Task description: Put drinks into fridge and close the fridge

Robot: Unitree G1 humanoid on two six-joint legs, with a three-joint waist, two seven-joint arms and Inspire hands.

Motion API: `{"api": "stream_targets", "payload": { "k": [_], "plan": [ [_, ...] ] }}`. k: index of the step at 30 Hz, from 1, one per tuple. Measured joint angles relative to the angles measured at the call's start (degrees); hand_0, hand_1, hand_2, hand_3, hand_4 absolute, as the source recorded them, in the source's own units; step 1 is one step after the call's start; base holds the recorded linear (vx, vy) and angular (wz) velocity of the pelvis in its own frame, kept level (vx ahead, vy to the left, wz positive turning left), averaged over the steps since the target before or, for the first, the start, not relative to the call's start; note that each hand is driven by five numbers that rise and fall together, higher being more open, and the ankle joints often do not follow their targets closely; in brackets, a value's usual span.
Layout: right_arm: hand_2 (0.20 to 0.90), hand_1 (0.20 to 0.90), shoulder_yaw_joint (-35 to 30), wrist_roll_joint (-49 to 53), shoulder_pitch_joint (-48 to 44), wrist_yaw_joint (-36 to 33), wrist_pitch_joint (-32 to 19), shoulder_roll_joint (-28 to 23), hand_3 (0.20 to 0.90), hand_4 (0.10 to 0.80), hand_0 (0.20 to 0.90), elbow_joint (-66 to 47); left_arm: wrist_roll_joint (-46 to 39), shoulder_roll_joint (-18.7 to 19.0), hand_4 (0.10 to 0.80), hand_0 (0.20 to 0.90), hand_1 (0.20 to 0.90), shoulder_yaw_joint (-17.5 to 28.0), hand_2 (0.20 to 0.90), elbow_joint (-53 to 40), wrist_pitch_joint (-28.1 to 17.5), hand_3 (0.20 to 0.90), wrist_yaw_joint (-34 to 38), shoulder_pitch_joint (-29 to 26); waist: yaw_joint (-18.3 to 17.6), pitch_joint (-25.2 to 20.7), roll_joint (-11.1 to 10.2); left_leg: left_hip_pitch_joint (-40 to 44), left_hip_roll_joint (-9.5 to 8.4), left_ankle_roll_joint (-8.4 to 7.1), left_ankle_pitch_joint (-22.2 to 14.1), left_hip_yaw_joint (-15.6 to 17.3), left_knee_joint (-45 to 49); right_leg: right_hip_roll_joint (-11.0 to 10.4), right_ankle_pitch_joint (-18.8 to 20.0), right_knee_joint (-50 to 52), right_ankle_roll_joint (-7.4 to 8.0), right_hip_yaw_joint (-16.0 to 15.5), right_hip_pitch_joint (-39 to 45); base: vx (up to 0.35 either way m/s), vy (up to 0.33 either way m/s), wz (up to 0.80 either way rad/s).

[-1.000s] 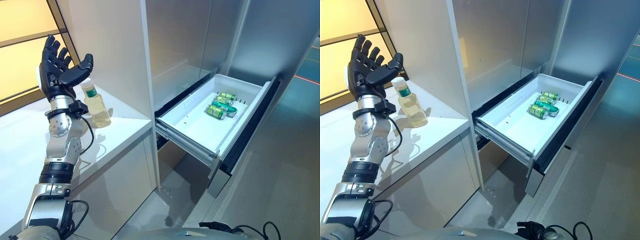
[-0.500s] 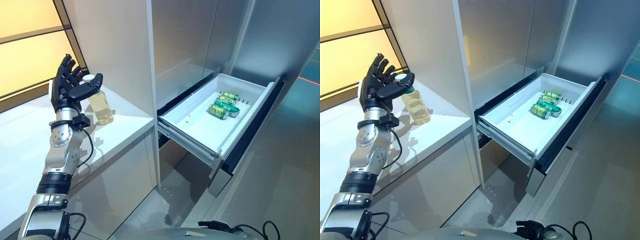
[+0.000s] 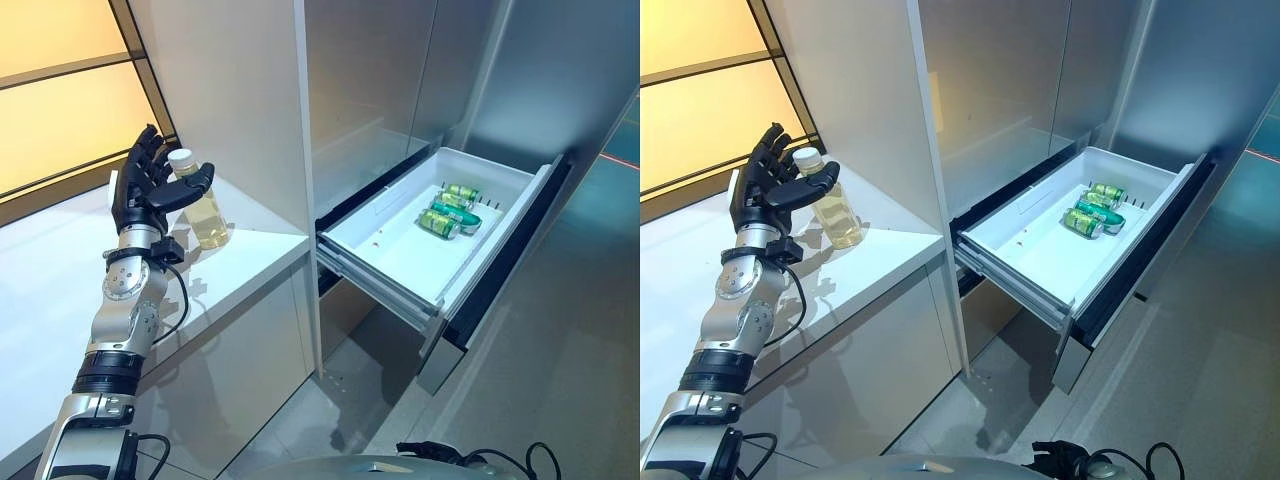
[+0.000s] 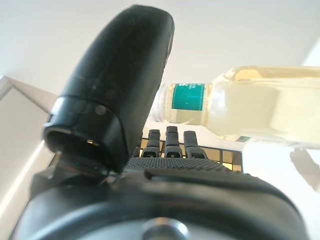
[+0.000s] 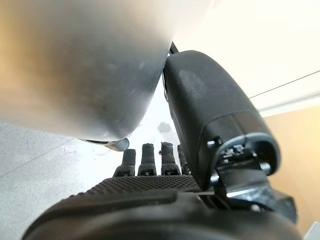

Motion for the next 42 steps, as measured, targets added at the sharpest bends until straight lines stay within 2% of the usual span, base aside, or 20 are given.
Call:
{"api": "stream_targets", "payload": {
  "k": [8, 19, 30, 39, 40, 42],
  "plan": [
    [0.9, 0.9, 0.0, -0.4, 0.0, 0.1, 0.2, 0.0, 0.9, 0.8, 0.9, 0.0, 0.1, 0.0, 0.8, 0.9, 0.9, -2.2, 0.9, 2.1, 0.7, 0.9, -1.3, 0.0, 0.0, 0.0, 0.1, 0.1, -0.02, 0.01, 0.0, 0.0, 0.0, 0.0, 0.0, 0.2, 0.0, 0.0, 0.0, 0.0, 0.0, 0.0],
    [0.9, 0.9, 0.0, -0.5, -0.1, 0.1, 0.4, -0.1, 0.9, 0.8, 0.9, 0.0, 2.9, 0.0, 0.8, 0.9, 0.9, -2.4, 0.9, 3.4, 0.9, 0.9, -1.4, 0.0, -0.1, 0.1, 0.2, 0.4, -0.02, 0.01, 0.0, 0.9, 0.0, 0.0, 0.0, 0.2, 0.0, 0.7, 0.1, 0.001, 0.002, -0.02],
    [0.9, 0.9, -0.1, -0.5, -0.1, 0.1, 0.7, -0.1, 0.9, 0.8, 0.9, -0.1, 4.7, 0.0, 0.8, 0.9, 0.9, -4.4, 0.9, 6.8, 1.2, 0.9, -1.0, 0.0, -0.2, 0.1, 0.2, 0.5, -0.01, 0.02, 0.0, 1.2, 0.0, 0.0, 0.0, 0.2, 0.0, 0.9, 0.1, 0.0, 0.0, 0.0],
    [0.9, 0.9, -0.1, -0.3, -0.7, 0.1, 1.0, 0.0, 0.9, 0.8, 0.9, -0.3, 5.4, 0.0, 0.8, 0.9, 0.9, -4.6, 0.9, 11.6, 1.2, 0.9, 0.2, 0.0, -1.6, 0.1, 0.2, 0.7, 0.01, 0.02, 0.0, 1.4, 0.0, 0.0, 0.0, 0.2, 0.01, 1.1, 0.1, -0.001, 0.0, 0.0],
    [0.9, 0.9, 0.0, -0.3, -0.7, 0.1, 1.1, 0.0, 0.9, 0.8, 0.9, -0.4, 4.8, 0.0, 0.509, 0.651, 0.651, -4.6, 0.651, 11.6, 1.2, 0.609, 0.2, 0.0, -1.7, 0.1, 0.2, 0.7, 0.02, 0.02, 0.0, 1.5, 0.0, 0.0, 0.0, 0.2, 0.01, 1.3, 0.1, -0.007, -0.001, -0.05],
    [0.9, 0.9, 0.0, -0.2, -0.7, 0.1, 1.1, 0.0, 0.9, 0.8, 0.9, -0.4, 3.8, 0.0, 0.1, 0.3, 0.3, -4.6, 0.3, 11.6, 1.2, 0.2, 0.7, 0.0, -1.8, 0.1, 0.2, 0.9, 0.05, 0.02, 0.0, 1.5, 0.0, 0.1, 0.0, 0.2, 0.01, 1.5, 0.2, -0.007, -0.002, -0.05]
  ]
}}
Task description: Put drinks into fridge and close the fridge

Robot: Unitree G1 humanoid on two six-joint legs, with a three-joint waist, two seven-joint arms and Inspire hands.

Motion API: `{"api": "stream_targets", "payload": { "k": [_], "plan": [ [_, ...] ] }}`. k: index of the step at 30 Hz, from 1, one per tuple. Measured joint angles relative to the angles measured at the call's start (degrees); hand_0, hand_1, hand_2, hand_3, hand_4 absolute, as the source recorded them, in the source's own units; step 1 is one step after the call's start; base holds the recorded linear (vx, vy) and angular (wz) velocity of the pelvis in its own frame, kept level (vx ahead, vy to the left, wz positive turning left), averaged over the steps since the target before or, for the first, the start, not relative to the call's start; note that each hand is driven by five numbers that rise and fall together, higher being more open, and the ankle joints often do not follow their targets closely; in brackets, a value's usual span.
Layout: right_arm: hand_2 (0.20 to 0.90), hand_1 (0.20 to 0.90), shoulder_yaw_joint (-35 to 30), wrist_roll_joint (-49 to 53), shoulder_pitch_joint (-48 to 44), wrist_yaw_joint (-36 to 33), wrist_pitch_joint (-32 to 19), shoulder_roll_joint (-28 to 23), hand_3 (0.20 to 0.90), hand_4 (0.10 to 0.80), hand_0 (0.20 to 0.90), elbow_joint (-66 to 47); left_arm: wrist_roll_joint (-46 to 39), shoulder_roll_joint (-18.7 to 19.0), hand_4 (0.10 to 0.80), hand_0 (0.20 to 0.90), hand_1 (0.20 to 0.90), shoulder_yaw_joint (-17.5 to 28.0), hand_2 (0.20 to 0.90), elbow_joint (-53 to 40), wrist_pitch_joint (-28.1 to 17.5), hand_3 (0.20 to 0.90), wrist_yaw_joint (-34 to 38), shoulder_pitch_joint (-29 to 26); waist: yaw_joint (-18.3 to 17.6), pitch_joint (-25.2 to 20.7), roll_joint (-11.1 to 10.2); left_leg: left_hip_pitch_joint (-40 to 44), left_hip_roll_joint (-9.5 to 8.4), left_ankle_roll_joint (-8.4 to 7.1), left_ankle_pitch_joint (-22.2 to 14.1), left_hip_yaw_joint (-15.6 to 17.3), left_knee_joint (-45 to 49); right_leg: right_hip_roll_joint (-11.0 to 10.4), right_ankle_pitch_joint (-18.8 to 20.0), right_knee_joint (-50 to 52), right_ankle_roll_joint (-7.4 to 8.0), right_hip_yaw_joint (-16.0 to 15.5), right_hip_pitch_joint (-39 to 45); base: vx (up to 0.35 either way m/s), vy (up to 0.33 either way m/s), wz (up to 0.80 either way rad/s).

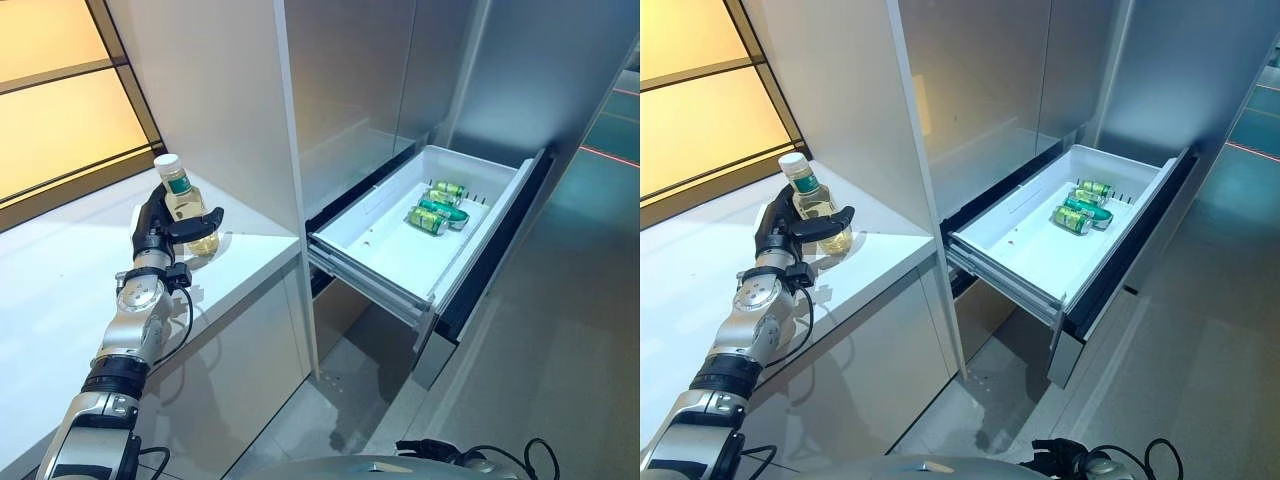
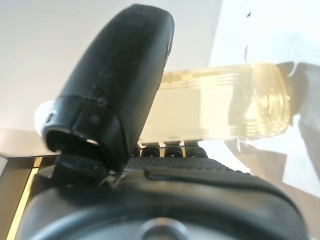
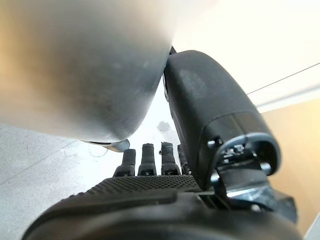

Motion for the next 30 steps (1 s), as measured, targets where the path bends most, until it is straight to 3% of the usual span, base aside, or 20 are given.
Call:
{"api": "stream_targets", "payload": {
  "k": [9, 15, 19, 22, 30],
  "plan": [
    [0.9, 0.9, 0.3, 0.6, 0.0, -0.1, -0.1, 0.0, 0.9, 0.8, 0.9, -0.6, -6.4, -0.2, 0.1, 0.3, 0.3, 0.0, 0.3, 3.3, -3.2, 0.2, 1.2, -0.8, -0.4, 0.0, 0.0, 0.1, 0.17, -0.02, 0.0, 1.1, 0.0, 0.1, 0.2, 0.0, -0.02, 0.7, -0.2, 0.003, -0.006, -0.04],
    [0.9, 0.9, 0.4, 0.6, 0.0, -0.3, 0.0, 0.3, 0.9, 0.8, 0.9, -0.9, -18.8, -6.3, 0.1, 0.3, 0.3, 0.5, 0.3, 0.5, -6.9, 0.2, 0.9, -0.8, 0.0, 0.7, -1.1, 0.1, 0.25, -0.02, 0.0, 1.1, 0.0, 0.2, 0.1, -0.2, 0.09, 0.8, -0.3, 0.0, 0.0, 0.0],
    [0.9, 0.9, 1.1, 0.6, 0.0, -1.0, -1.1, 0.6, 0.9, 0.8, 0.9, -1.9, -19.9, -7.1, 0.1, 0.3, 0.3, 0.5, 0.3, -6.3, -6.9, 0.2, 1.3, -0.8, -0.2, 1.6, -2.3, 0.0, 0.35, -0.06, -0.1, 1.1, 0.2, 0.3, 0.3, -0.1, -0.14, 0.9, -0.4, 0.0, -0.012, -0.02],
    [0.9, 0.9, 3.5, 0.5, 1.1, -2.4, -2.2, 0.1, 0.9, 0.8, 0.9, -7.3, -20.0, -7.1, 0.1, 0.3, 0.3, 0.6, 0.3, -17.3, -6.9, 0.2, 1.7, -0.8, -0.2, 2.1, -3.0, -0.4, 0.34, -0.06, -0.1, 1.0, 0.2, 0.3, 0.3, 0.0, -0.16, 0.9, -0.7, 0.001, -0.01, 0.0],
    [0.9, 0.9, 6.6, -2.3, 2.6, -6.3, -4.4, -1.7, 0.9, 0.8, 0.9, -31.0, -27.4, -7.1, 0.1, 0.3, 0.3, 0.5, 0.3, -34.1, -8.5, 0.2, -6.4, -1.0, -1.1, 2.9, -1.8, -0.6, 0.38, -0.07, -0.1, 1.0, 0.2, 0.4, 0.3, 0.0, -0.14, 0.9, -0.9, -0.023, -0.019, 0.0]
  ]
}}
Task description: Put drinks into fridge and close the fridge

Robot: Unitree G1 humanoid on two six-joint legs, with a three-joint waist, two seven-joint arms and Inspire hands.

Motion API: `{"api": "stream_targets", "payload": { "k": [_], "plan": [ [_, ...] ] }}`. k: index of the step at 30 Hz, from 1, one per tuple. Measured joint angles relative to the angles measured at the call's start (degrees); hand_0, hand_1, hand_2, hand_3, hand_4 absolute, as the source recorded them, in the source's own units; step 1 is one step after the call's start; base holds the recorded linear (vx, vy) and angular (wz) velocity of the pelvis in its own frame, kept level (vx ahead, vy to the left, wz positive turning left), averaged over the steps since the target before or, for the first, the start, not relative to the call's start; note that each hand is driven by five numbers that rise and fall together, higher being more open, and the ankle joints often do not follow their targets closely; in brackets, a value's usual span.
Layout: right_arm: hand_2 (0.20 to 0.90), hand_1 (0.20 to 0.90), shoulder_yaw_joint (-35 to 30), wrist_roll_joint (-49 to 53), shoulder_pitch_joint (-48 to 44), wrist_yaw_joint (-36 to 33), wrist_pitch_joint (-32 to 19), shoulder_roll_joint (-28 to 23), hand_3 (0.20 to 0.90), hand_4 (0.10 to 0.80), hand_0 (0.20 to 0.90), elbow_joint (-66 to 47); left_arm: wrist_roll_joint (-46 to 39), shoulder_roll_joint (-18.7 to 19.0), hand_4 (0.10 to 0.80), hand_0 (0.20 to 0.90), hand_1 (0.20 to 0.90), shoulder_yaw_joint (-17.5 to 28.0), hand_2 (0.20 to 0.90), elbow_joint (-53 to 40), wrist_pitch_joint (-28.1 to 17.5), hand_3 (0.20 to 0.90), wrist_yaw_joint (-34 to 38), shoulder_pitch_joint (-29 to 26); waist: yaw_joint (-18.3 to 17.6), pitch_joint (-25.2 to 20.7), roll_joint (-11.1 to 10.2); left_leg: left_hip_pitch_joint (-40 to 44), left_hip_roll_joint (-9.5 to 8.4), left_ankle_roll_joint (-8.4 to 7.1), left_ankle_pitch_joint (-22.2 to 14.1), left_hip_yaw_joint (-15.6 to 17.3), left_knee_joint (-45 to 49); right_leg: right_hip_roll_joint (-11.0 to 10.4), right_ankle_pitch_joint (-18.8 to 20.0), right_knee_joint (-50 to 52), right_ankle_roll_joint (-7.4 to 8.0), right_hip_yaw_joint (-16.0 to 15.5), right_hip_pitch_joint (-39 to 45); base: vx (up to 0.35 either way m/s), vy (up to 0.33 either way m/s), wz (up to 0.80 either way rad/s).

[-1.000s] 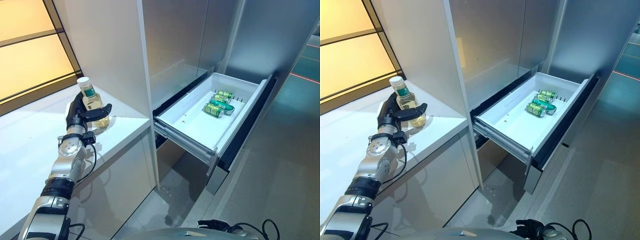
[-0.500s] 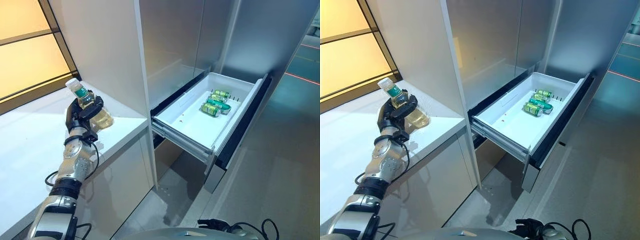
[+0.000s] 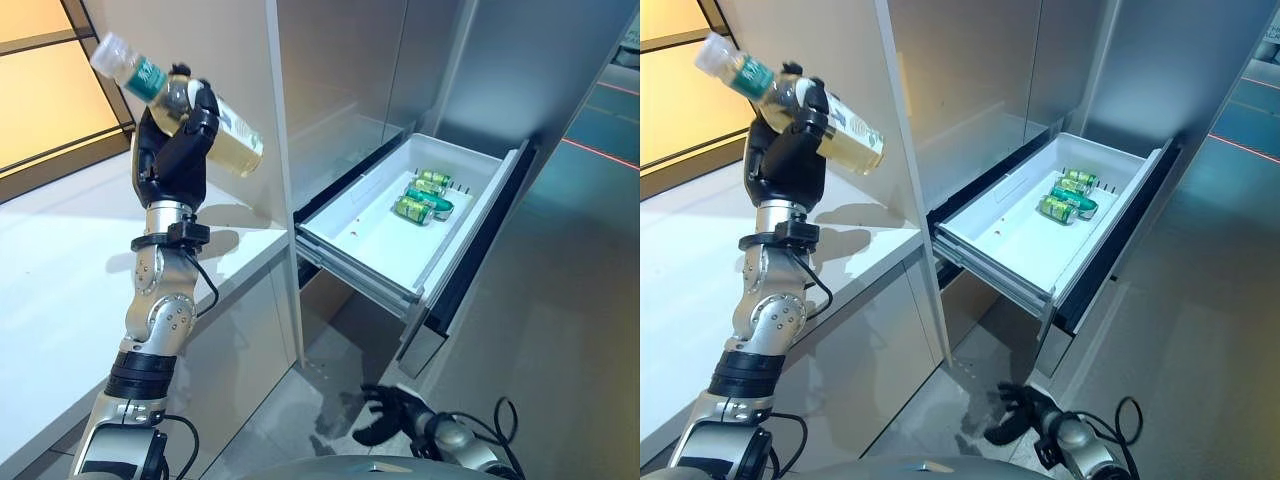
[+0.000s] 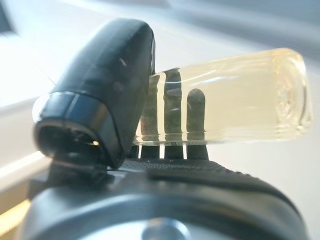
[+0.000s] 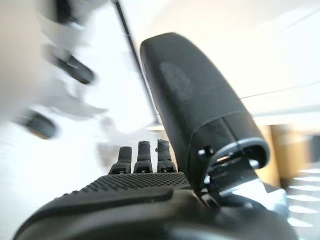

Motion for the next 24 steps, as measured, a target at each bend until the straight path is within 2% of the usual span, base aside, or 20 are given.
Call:
{"api": "stream_targets", "payload": {
  "k": [1, 3, 6, 8, 13, 17, 21, 24],
  "plan": [
    [0.9, 0.9, -0.1, 0.0, 0.8, 0.0, 0.7, -0.7, 0.9, 0.8, 0.9, -3.5, -0.4, 0.0, 0.1, 0.3, 0.3, 0.0, 0.3, -0.8, 0.0, 0.2, -0.3, 0.1, 0.0, 0.1, 0.2, 0.0, 0.0, 0.0, 0.0, 0.1, 0.0, 0.0, 0.0, 0.0, 0.02, 0.0, -0.1, -0.032, -0.013, -0.01],
    [0.9, 0.9, -1.8, 1.5, 4.7, 1.7, 4.1, -3.3, 0.9, 0.8, 0.9, -20.5, -1.5, 0.0, 0.1, 0.3, 0.3, 0.0, 0.3, -4.1, -0.3, 0.2, -0.7, 0.1, -0.5, 0.4, 0.6, -0.2, 0.05, -0.01, 0.0, 0.2, 0.0, 0.1, 0.0, 0.0, 0.01, 0.1, -0.2, -0.044, -0.013, -0.01],
    [0.9, 0.9, -4.5, 5.6, 5.7, 6.4, 8.0, -3.7, 0.9, 0.8, 0.9, -31.2, -1.5, 0.4, 0.1, 0.3, 0.3, 0.0, 0.3, -5.3, -1.8, 0.2, -1.1, 0.2, -1.6, 0.4, 0.6, -0.1, 0.11, -0.09, -0.1, 0.4, 0.0, 0.2, 0.1, 0.0, -0.01, 0.4, -0.2, -0.018, -0.007, -0.07],
    [0.9, 0.9, -6.3, 11.3, 5.6, 11.9, 11.6, -6.7, 0.9, 0.8, 0.9, -38.6, -1.4, 0.8, 0.1, 0.3, 0.3, -0.3, 0.3, -5.3, -2.3, 0.2, -2.0, 0.2, -2.1, 0.4, 0.7, 0.1, 0.13, -0.18, -0.1, 1.5, 0.0, 0.3, 0.2, 0.0, 0.14, 1.3, -0.3, 0.003, -0.001, -0.16],
    [0.9, 0.9, -12.3, 22.1, 4.6, 17.0, 15.9, -15.0, 0.9, 0.8, 0.9, -47.7, -1.1, 0.9, 0.1, 0.3, 0.3, -0.8, 0.3, -5.3, -2.3, 0.2, -5.0, 2.3, -2.7, 0.5, 0.5, 0.2, 0.13, -0.19, -0.2, 1.8, 0.0, 0.3, 0.3, 0.0, 0.2, 1.7, -0.4, -0.008, 0.003, -0.06],
    [0.9, 0.9, -15.3, 27.7, 2.2, 17.5, 16.6, -15.3, 0.9, 0.8, 0.9, -52.1, 0.9, 0.9, 0.1, 0.3, 0.3, -0.9, 0.3, -5.3, -1.9, 0.2, -9.7, 5.6, -2.5, 0.7, 0.4, 0.1, 0.35, -0.29, -0.4, 3.1, 0.0, 0.6, 0.6, 0.0, 0.23, 2.9, -1.1, -0.017, 0.002, -0.16],
    [0.9, 0.9, -20.2, 30.8, -4.8, 16.6, 16.4, -17.0, 0.9, 0.8, 0.9, -55.5, 2.7, 2.5, 0.1, 0.3, 0.3, -2.7, 0.3, -5.3, 1.0, 0.2, -14.3, 5.9, -2.7, 1.2, -0.1, 0.0, 0.32, -0.23, -0.4, 4.0, 0.0, 0.5, 0.8, 0.0, 0.3, 3.5, -1.5, 0.002, 0.002, -0.12],
    [0.9, 0.9, -20.8, 31.7, -8.2, 15.1, 15.4, -17.4, 0.9, 0.8, 0.9, -57.5, 5.1, 3.3, 0.1, 0.3, 0.3, -4.3, 0.3, -5.3, 3.2, 0.2, -15.5, 5.9, -2.7, 1.2, -0.1, 0.1, 0.31, -0.2, -0.4, 4.5, 0.0, 0.6, 1.0, 0.0, 0.03, 4.3, -1.6, 0.008, 0.004, -0.1]
  ]
}}
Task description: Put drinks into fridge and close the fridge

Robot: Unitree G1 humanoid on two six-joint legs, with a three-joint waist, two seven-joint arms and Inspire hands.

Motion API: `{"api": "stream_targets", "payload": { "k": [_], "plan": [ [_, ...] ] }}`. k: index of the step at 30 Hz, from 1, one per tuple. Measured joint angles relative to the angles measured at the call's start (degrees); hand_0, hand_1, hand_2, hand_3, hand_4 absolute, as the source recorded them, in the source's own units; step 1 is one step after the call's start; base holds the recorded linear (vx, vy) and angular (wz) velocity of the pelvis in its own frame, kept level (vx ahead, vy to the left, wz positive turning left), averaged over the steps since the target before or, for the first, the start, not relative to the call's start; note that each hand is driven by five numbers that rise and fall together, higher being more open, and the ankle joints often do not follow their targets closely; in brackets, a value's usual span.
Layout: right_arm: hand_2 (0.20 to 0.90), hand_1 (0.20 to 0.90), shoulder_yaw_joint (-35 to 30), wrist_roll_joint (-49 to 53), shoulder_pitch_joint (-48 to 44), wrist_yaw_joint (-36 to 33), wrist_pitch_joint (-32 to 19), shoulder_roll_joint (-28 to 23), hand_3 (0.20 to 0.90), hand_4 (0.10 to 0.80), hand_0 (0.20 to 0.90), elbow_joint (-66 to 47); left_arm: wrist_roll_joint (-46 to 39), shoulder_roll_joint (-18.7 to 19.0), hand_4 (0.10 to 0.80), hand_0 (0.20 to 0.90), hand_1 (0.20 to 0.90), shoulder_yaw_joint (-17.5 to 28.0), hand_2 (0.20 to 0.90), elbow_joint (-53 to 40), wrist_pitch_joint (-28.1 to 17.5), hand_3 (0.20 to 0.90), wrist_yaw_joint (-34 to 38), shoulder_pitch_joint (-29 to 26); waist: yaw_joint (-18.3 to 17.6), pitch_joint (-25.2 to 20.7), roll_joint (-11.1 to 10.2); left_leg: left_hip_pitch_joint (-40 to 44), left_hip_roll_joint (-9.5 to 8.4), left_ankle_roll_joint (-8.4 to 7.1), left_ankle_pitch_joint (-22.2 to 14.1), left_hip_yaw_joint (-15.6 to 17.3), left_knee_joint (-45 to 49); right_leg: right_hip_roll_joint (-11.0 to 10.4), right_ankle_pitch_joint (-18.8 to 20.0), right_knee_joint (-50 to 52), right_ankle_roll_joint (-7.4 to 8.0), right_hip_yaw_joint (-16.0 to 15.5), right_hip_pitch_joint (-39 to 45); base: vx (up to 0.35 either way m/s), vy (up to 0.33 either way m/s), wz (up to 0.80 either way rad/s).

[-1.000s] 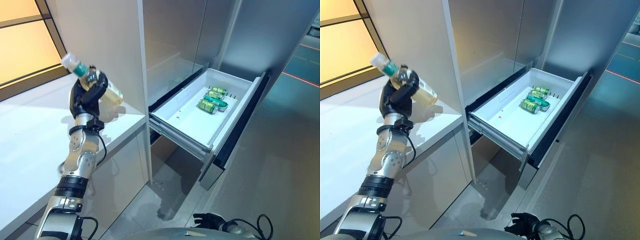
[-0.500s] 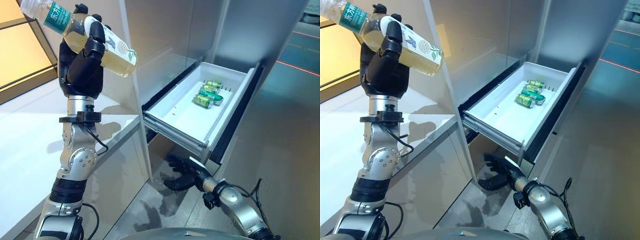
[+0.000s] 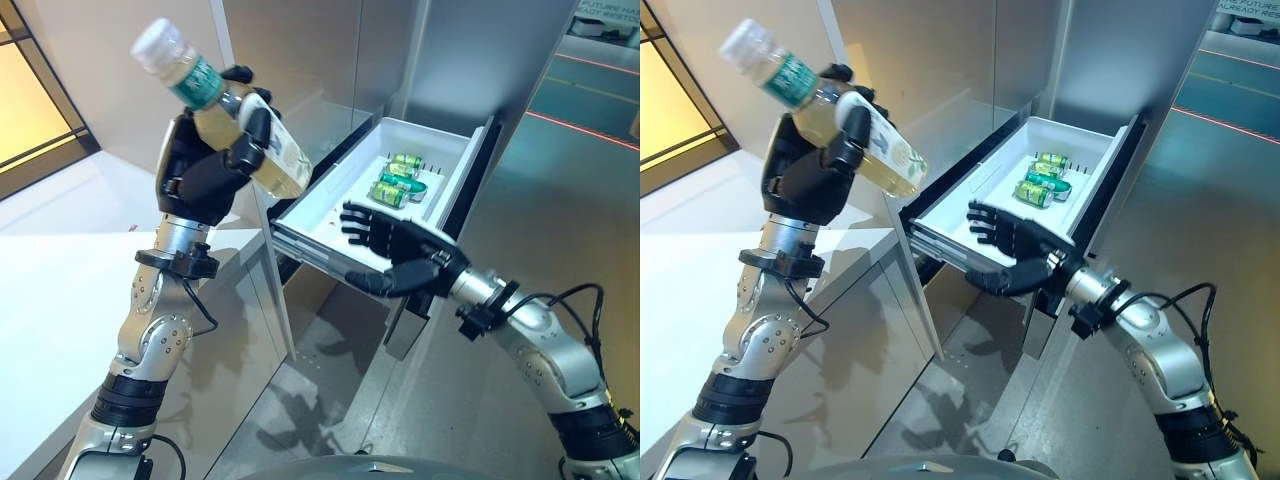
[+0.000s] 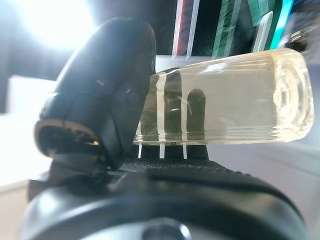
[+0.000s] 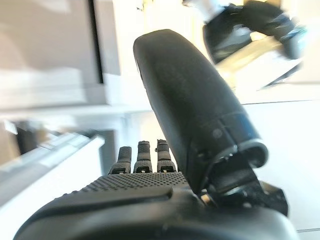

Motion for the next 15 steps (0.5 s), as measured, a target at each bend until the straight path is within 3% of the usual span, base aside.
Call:
{"api": "stream_targets", "payload": {
  "k": [5, 15],
  "plan": [
    [0.9, 0.9, 0.9, 0.3, -3.8, -2.1, -0.2, 0.0, 0.9, 0.8, 0.9, -1.7, 4.3, 0.0, 0.1, 0.3, 0.3, -3.7, 0.3, 0.0, 3.6, 0.2, -1.0, 0.0, -0.1, 0.0, 0.0, 0.1, -0.04, 0.01, -0.1, 0.1, 0.0, 0.0, 0.1, 0.0, 0.0, 0.2, 0.0, 0.003, 0.001, -0.01],
    [0.9, 0.9, 7.5, 0.2, -10.6, -6.2, 1.0, -1.4, 0.9, 0.8, 0.9, -1.7, 10.0, 0.4, 0.1, 0.3, 0.3, -9.9, 0.3, 0.0, 4.7, 0.2, -1.2, -5.6, 0.0, 0.6, -0.2, 0.3, -0.02, 0.02, -0.1, 0.0, 0.0, 0.0, 0.1, 0.0, 0.01, 0.2, 0.2, 0.0, 0.0, 0.0]
  ]
}}
